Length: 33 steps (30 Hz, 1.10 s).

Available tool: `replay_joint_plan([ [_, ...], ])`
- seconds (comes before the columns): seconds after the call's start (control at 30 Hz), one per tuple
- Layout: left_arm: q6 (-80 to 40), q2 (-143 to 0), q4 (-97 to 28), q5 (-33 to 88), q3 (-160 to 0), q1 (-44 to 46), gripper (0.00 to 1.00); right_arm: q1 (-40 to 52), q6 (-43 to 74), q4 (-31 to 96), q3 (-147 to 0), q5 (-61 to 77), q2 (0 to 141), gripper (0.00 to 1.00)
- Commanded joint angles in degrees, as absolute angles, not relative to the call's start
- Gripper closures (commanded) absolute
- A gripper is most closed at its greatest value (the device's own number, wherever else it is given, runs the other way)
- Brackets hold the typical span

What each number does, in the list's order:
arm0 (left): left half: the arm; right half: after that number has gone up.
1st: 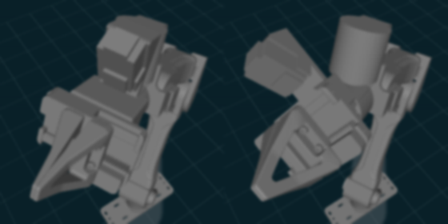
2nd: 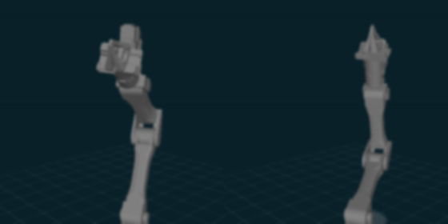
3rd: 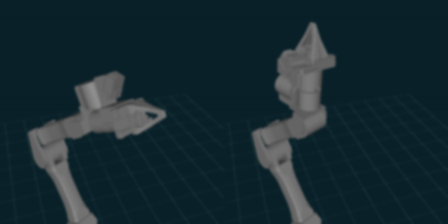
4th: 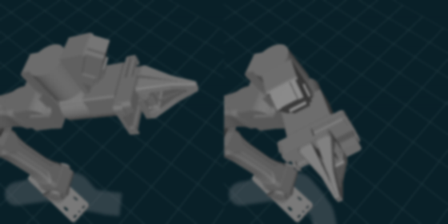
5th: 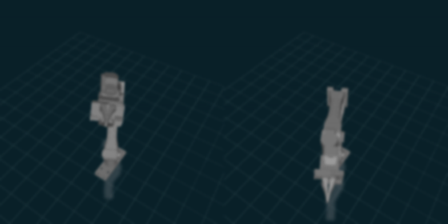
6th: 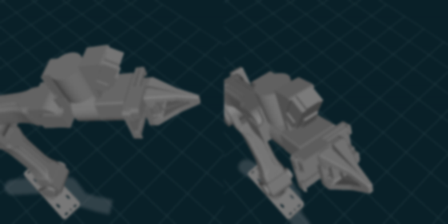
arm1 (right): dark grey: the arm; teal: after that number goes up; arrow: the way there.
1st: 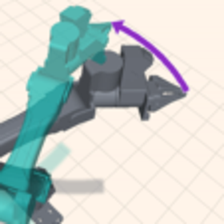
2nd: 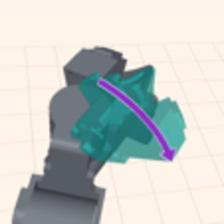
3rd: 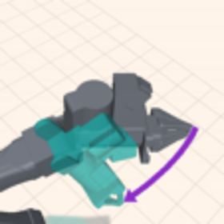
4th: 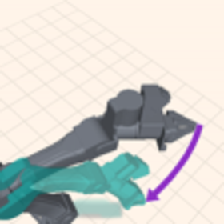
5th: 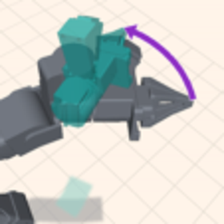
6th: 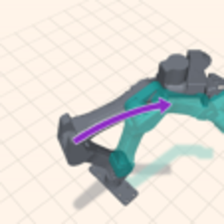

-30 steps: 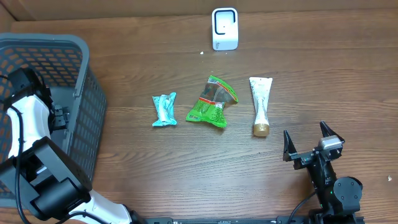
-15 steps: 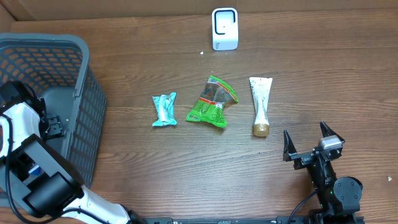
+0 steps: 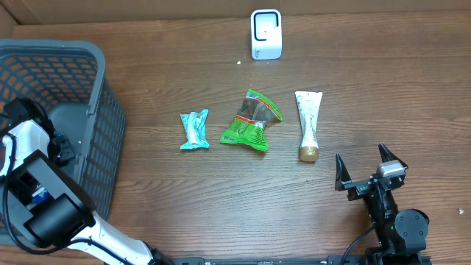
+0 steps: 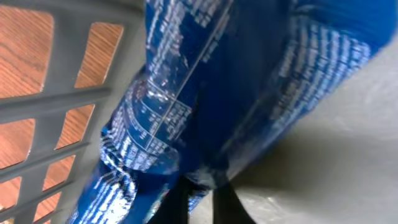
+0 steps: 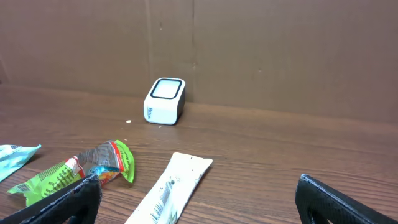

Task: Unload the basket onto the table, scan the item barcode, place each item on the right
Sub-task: 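Grasp the blue snack bar in the basket with the left gripper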

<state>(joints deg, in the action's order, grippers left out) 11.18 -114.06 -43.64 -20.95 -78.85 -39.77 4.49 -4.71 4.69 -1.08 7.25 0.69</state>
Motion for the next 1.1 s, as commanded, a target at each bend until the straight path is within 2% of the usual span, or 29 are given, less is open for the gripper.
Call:
replay_joint_plan([
  [0.0, 10.6, -117.1, -44.8, -22.4, -77.7, -39.9, 0.94, 4.3, -4.7, 4.4, -0.6, 7.4, 0.2, 0.0],
  [0.07, 10.7, -117.1, -45.3, -27.2, -77.8, -39.4, 0.88, 4.3, -4.7, 4.4, -0.6, 7.4, 0.2, 0.0],
  [0.13, 10.7, -117.1, -46.4, -34.5, -78.3, -38.1, 0.75, 4.3, -4.7, 4.4, -0.6, 7.4, 0.2, 0.0],
  [0.2, 10.7, -117.1, -46.8, -35.1, -78.9, -36.9, 0.54, 4.3, -4.7, 4.4, -0.6, 7.4, 0.2, 0.0],
  [0.43, 12.0, -117.1, -47.7, -37.5, -82.1, -30.9, 0.43, 4.3, -4.8, 4.4, -0.6, 7.4, 0.2, 0.0],
  [0.57, 16.8, -117.1, -46.3, -36.2, -82.2, -30.6, 0.25, 4.3, -4.8, 4.4, -0.6, 7.4, 0.2, 0.0],
  [0.77, 22.5, -117.1, -44.4, -33.6, -82.2, -31.5, 0.24, 4.3, -4.7, 4.4, -0.6, 7.4, 0.2, 0.0],
  [0.93, 24.3, -117.1, -43.3, -24.4, -82.2, -33.0, 0.28, 4.3, -4.8, 4.4, -0.6, 7.4, 0.2, 0.0],
  [1.07, 24.4, -117.1, -41.1, -23.5, -82.2, -34.5, 0.3, 4.3, -4.7, 4.4, -0.6, 7.4, 0.2, 0.0],
])
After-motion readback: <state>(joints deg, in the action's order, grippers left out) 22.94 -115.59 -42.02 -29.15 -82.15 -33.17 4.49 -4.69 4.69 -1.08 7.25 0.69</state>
